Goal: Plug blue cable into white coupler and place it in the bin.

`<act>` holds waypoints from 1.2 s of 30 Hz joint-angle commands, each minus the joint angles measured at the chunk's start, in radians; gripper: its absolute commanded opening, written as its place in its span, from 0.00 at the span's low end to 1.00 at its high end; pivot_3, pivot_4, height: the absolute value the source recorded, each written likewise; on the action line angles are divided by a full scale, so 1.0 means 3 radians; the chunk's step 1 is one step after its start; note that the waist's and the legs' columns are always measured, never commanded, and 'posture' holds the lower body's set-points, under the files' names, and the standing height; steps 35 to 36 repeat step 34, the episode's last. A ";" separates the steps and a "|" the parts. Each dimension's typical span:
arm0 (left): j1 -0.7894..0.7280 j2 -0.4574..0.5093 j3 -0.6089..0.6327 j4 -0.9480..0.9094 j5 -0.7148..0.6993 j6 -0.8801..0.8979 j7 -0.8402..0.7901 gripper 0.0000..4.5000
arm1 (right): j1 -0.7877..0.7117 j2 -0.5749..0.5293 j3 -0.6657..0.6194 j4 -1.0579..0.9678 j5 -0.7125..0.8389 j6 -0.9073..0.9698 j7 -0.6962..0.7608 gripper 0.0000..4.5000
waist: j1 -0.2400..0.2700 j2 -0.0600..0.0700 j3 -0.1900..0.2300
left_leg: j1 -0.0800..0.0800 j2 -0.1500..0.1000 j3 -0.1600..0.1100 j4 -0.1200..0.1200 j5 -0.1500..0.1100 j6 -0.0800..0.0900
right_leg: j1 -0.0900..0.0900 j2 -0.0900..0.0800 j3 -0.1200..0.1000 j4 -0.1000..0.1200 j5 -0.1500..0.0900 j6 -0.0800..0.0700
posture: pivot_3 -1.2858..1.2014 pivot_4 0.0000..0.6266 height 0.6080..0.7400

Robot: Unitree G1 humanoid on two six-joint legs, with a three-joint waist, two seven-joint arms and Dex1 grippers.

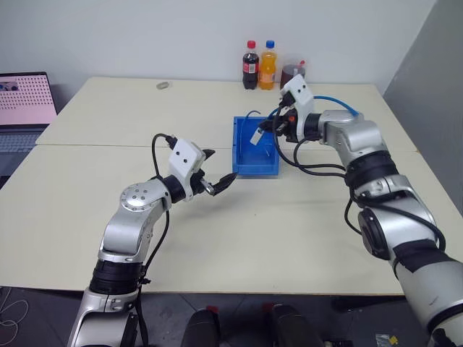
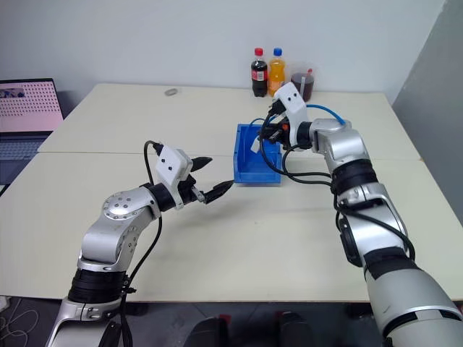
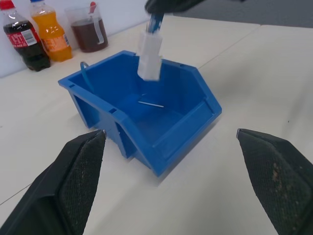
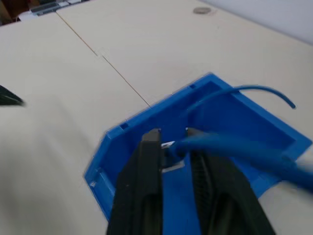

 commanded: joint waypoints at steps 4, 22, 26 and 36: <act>0.0001 0.0082 -0.0011 -0.0095 -0.0002 -0.0056 -0.0001 1.00 | -0.0360 -0.0226 0.0202 0.0542 -0.0451 -0.0508 0.0403 0.56 | 0.0028 0.0001 0.0001 | -0.0012 -0.0002 0.0002 -0.0001 0.0000 -0.0002 | -0.0013 -0.0005 0.0000 0.0001 0.0001 -0.0001 | 0.52 0.24 1.00; 0.0165 0.0421 0.0320 0.0107 -0.0123 -0.0110 -0.0100 1.00 | 0.1408 -0.0953 -0.0253 -0.1931 -0.0020 -0.0044 0.1124 1.00 | 0.0023 0.0003 0.0002 | -0.0009 0.0001 -0.0003 0.0001 -0.0001 -0.0003 | -0.0006 -0.0003 -0.0004 0.0004 0.0000 -0.0001 | 0.52 0.24 1.00; 0.0344 0.0533 0.0444 0.0111 -0.0130 -0.0168 -0.0096 1.00 | 0.2251 -0.0911 -0.0628 -0.3357 0.0439 0.0793 0.0757 1.00 | 0.0042 0.0008 0.0006 | -0.0010 0.0001 -0.0003 0.0001 -0.0001 -0.0003 | -0.0008 -0.0004 -0.0002 0.0006 -0.0001 -0.0002 | 0.52 0.24 1.00; 0.0320 0.0496 0.0523 0.0169 -0.0338 -0.0044 -0.0109 1.00 | 0.2619 -0.0645 -0.0840 -0.4147 0.0698 0.1385 -0.0057 1.00 | 0.0028 0.0007 0.0005 | -0.0004 0.0001 -0.0006 0.0015 0.0001 -0.0003 | -0.0003 0.0002 0.0000 0.0011 -0.0003 0.0029 | 0.52 0.24 1.00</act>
